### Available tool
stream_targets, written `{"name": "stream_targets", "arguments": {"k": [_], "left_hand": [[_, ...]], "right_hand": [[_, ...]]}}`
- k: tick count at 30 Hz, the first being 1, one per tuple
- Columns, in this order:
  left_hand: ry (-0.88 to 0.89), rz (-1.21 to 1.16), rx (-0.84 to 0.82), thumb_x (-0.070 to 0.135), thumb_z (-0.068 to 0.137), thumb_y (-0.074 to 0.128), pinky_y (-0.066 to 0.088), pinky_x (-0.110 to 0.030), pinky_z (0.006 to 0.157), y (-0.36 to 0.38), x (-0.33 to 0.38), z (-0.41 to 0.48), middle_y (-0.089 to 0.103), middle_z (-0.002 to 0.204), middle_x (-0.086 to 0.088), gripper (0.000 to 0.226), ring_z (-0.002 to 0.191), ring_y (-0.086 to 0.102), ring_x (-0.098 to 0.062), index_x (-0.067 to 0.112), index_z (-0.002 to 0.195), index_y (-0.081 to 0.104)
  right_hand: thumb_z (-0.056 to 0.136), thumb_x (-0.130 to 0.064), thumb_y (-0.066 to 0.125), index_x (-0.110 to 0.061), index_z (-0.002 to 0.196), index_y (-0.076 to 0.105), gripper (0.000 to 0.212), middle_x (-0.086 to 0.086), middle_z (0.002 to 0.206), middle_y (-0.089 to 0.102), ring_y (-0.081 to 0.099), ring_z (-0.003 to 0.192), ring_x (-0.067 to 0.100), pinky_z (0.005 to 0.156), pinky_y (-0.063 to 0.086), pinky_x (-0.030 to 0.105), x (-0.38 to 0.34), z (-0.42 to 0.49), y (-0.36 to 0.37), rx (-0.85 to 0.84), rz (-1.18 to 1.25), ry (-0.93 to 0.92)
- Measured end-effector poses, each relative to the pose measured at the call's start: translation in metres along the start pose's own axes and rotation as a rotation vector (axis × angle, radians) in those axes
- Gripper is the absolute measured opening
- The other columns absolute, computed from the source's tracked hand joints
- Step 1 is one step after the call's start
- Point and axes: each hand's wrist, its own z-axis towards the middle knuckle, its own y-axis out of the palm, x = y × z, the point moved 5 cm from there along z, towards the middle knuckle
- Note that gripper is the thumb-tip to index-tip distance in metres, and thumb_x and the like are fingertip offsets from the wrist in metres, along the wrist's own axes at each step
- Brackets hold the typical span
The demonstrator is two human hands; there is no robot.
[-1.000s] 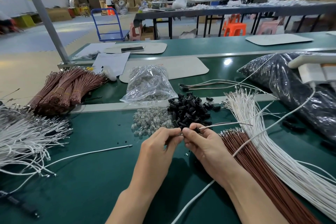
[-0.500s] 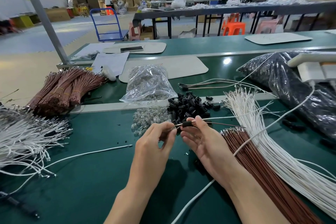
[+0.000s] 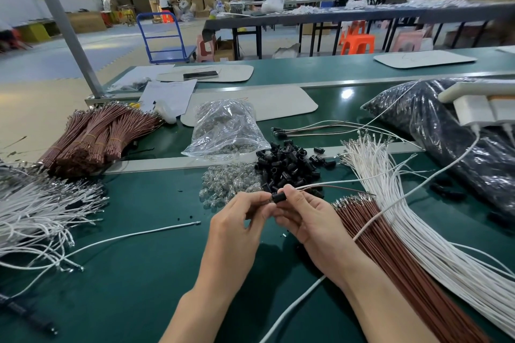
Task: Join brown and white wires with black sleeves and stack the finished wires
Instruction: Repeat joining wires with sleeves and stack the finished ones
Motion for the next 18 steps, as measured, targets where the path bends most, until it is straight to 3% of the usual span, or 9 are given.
{"name": "stream_targets", "arguments": {"k": [7,12,18], "left_hand": [[-0.130,-0.146,-0.031,0.011,0.090,0.075,0.057,-0.022,0.082,0.003,-0.011,-0.001,0.076,0.091,0.018,0.022,0.089,0.073,-0.003,0.028,0.105,0.073],[-0.108,-0.120,-0.023,0.017,0.093,0.073,0.049,-0.011,0.079,0.000,-0.010,0.003,0.074,0.095,0.020,0.020,0.091,0.070,-0.003,0.033,0.106,0.072],[-0.175,-0.111,-0.012,0.022,0.094,0.072,0.045,-0.009,0.073,0.001,-0.014,0.004,0.072,0.092,0.021,0.019,0.088,0.067,-0.002,0.038,0.103,0.069]], "right_hand": [[0.069,-0.042,0.078,-0.015,0.076,0.079,0.028,0.010,0.079,0.073,0.071,0.069,0.012,0.063,0.057,0.019,0.002,0.001,0.000,-0.011,-0.034,0.015],[0.071,-0.038,0.079,-0.018,0.079,0.080,0.021,0.010,0.084,0.074,0.071,0.072,0.013,0.065,0.057,0.020,0.003,0.002,-0.001,-0.017,-0.012,0.025],[0.069,-0.018,0.081,-0.013,0.090,0.076,0.022,0.008,0.084,0.073,0.073,0.077,0.017,0.059,0.058,0.024,0.001,0.003,-0.011,0.132,0.038,-0.048]]}}
